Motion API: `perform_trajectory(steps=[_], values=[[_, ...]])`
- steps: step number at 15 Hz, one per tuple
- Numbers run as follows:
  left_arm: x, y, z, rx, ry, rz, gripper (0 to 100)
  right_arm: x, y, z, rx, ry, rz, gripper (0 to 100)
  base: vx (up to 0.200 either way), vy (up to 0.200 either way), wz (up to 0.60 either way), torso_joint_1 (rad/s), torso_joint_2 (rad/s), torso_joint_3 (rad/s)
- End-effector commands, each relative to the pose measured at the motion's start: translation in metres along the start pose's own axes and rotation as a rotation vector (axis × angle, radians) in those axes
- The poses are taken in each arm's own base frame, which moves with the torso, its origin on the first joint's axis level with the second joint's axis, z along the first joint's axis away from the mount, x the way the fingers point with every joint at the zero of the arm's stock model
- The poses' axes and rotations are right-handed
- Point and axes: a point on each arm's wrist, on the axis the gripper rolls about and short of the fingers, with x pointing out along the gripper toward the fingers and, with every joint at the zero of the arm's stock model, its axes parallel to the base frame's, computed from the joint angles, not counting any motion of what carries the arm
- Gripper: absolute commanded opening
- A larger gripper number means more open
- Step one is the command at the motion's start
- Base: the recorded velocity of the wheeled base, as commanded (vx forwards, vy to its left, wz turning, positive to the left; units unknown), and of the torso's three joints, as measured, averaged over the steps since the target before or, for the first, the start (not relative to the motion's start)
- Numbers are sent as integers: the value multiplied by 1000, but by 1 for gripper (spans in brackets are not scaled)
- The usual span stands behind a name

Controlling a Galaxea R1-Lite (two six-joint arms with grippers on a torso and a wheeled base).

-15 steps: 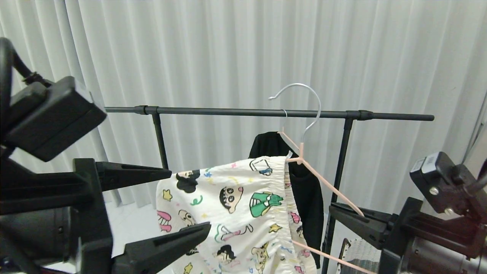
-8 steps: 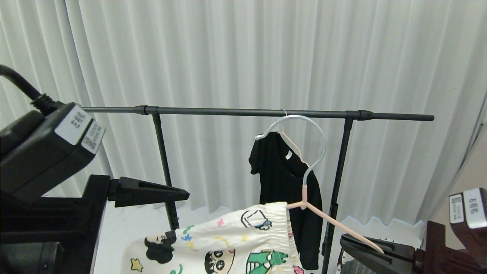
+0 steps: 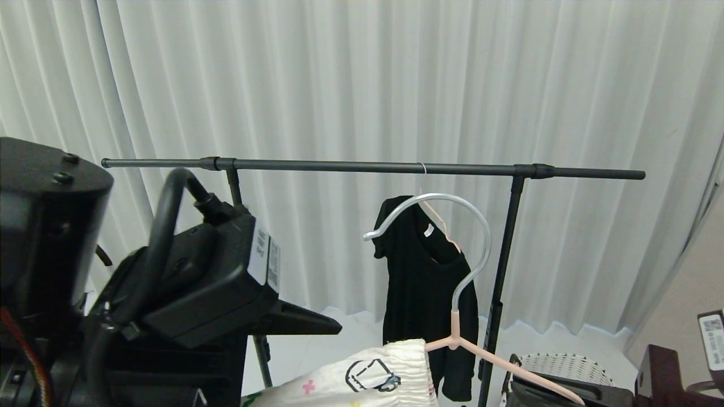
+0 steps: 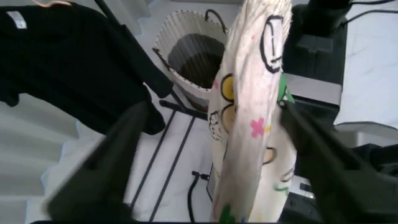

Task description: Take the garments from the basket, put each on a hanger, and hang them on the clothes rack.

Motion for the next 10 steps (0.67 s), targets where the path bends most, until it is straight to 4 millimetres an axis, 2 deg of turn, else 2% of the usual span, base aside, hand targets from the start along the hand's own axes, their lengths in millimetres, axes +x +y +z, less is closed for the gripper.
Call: perform_trajectory(steps=[1,7,8,10], values=[[11,3,-3,-11,32,-14,0,0,0,0,0,-1,1,0,0,0,0,0,0,0],[13,3,-6,-16,38,-12,0,-1,0,-1,4,1,0,0,0,0,0,0,0,0],[12,3,-5,-15,37,-12,0,-1,0,-2,4,3,-3,100,0,0,0,0,0,0],[13,4,-7,-21,44,-4,0,-1,-1,-3,0,6,-11,100,0,0,0,0,0,0]])
